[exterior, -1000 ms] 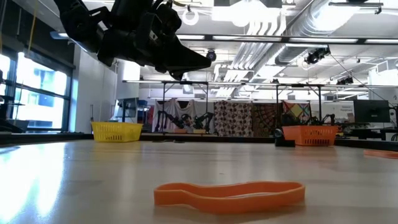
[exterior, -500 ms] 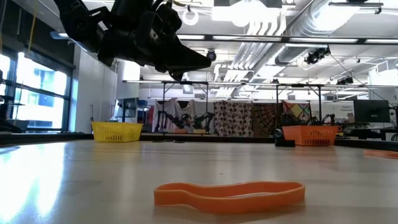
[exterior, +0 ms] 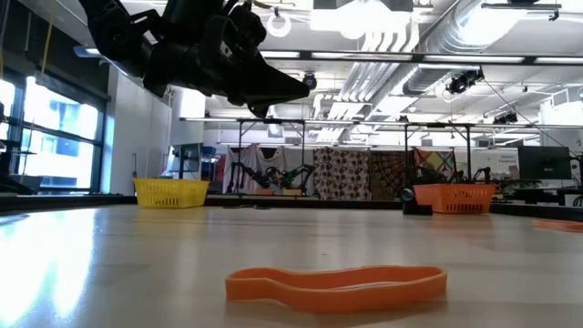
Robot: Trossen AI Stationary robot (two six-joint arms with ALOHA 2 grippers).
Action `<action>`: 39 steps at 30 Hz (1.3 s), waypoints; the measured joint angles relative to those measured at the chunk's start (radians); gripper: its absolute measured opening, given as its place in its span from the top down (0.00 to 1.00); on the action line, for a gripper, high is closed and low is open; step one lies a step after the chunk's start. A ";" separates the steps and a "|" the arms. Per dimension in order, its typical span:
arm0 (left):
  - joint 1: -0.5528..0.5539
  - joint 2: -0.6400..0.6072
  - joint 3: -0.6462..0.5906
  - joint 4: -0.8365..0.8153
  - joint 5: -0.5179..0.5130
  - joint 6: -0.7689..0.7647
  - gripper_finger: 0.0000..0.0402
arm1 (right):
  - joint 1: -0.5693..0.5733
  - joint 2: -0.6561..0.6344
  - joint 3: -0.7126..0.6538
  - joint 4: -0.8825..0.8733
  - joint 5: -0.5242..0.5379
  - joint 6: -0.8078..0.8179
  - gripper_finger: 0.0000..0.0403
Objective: Sort rubber bands into baskets
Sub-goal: Put the purple rubber band into the yellow bin
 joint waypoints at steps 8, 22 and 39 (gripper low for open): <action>-0.048 0.010 0.000 0.008 0.000 0.043 1.00 | -0.066 -0.001 0.158 0.076 0.321 0.000 0.64; -0.080 0.010 0.000 0.029 0.000 0.042 1.00 | -0.177 0.172 0.068 0.337 0.423 -0.181 0.64; -0.084 0.009 0.000 0.020 0.000 0.055 1.00 | -0.224 0.271 -0.025 0.506 0.232 -0.254 0.69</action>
